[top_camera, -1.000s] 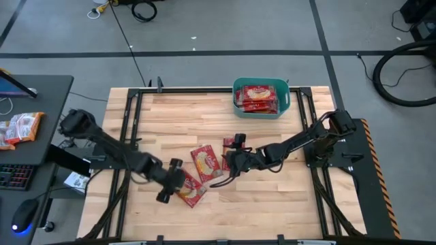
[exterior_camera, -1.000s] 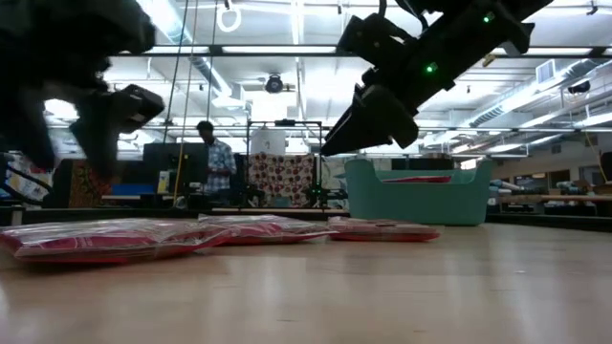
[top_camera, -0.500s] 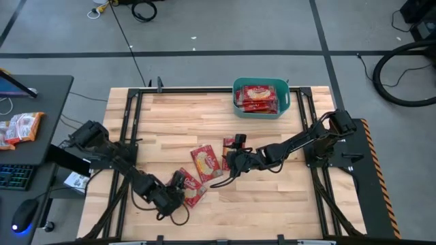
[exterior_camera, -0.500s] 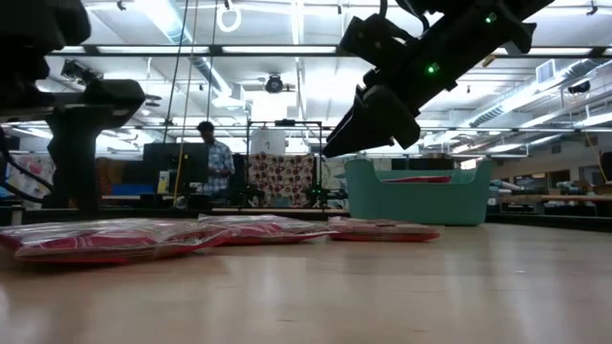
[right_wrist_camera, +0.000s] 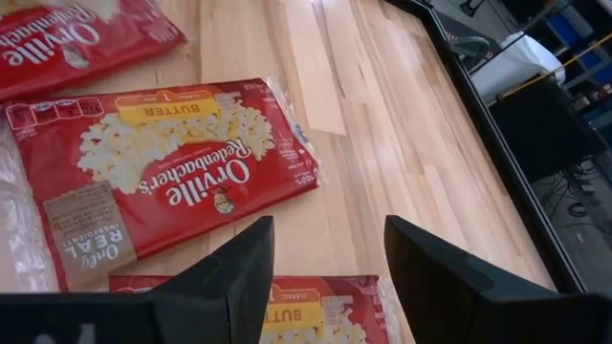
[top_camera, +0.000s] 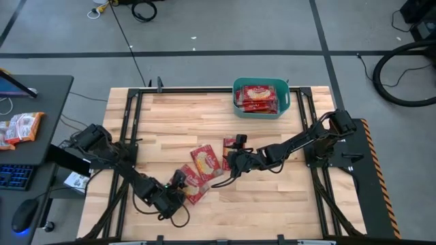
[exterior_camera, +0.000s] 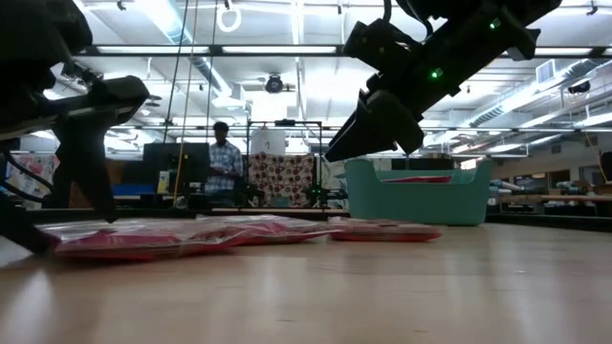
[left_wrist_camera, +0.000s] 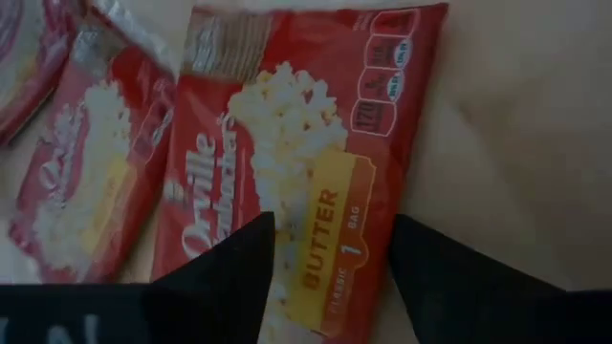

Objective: Sort popcorn bags into baskets
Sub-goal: Put the popcorn bag into the green bin

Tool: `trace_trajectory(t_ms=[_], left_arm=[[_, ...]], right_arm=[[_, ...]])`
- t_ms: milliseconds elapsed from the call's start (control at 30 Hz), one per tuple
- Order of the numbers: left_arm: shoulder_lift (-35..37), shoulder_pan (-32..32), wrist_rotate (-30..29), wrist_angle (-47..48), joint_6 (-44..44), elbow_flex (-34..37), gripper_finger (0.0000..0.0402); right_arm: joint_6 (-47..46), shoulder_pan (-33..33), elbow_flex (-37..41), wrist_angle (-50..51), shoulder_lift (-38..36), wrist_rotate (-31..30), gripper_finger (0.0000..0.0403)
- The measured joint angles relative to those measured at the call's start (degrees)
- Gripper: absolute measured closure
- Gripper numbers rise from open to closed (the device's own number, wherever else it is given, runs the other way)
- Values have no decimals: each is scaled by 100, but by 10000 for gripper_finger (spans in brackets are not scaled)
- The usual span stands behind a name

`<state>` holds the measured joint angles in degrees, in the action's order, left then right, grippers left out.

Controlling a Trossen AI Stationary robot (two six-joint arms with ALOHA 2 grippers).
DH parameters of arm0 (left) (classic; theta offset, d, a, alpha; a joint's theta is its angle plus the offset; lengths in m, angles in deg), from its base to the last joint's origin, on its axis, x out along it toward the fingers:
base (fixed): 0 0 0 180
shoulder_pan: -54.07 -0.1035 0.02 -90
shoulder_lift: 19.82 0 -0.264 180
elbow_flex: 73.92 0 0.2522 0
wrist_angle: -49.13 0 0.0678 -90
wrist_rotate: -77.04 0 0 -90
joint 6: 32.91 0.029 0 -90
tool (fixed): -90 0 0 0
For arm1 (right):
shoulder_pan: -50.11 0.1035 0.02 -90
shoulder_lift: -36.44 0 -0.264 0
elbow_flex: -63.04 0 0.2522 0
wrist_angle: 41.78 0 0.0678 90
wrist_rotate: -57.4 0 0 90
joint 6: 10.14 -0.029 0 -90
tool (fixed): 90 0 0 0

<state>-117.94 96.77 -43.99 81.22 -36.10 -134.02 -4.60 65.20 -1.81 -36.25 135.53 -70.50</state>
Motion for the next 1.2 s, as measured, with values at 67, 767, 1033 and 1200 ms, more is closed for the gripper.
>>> trace_trajectory(t_ms=[67,767,1033,1200], left_arm=[[-3,-8,-46,48,92,6,215],[1162,-709,1150,558,-540,34,396],[2086,-1646,1775,609,-969,32,398],[2195,-2004,1909,447,-1170,30,398]], right_arm=[[0,0,0,-5,0,0,199],[629,378,0,-915,0,317,199],[812,524,-2,-1749,9,1231,193],[797,473,-2,-1808,13,1282,175]])
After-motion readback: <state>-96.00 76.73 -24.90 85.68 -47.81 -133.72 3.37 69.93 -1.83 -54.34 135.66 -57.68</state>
